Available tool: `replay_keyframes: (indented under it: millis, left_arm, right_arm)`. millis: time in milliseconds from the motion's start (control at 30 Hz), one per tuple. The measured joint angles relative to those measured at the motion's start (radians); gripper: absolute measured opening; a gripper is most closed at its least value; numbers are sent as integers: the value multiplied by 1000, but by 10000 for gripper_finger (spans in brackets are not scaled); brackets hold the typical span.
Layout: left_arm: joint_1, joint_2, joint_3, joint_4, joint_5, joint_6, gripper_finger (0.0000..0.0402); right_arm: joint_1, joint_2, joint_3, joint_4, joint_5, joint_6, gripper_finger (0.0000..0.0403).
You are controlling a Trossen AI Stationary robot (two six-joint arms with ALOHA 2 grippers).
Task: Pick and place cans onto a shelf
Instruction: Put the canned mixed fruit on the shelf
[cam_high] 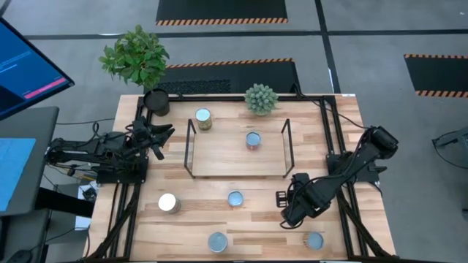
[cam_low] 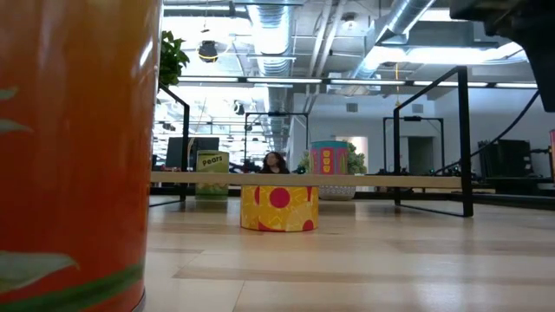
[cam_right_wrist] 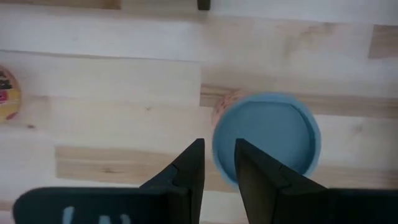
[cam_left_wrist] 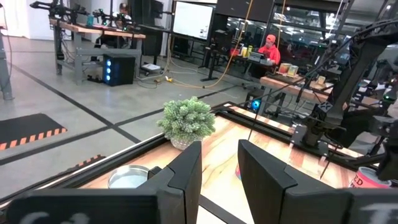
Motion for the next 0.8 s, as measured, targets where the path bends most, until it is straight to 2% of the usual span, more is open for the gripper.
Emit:
replay_keyframes:
  millis: [233,600,700,800]
  left_arm:
    - [0,0,0,0,0,0,93]
    - [0,0,0,0,0,1,93]
    - [0,0,0,0,0,1,93]
    - [0,0,0,0,0,1,93]
  right_arm:
    - [-2,0,-58,109,-28,-44,113]
    - [-3,-5,-100,154,-76,-52,109]
    - [-7,-4,-101,153,-81,-52,92]
    - [-10,-3,-101,159,-88,-53,49]
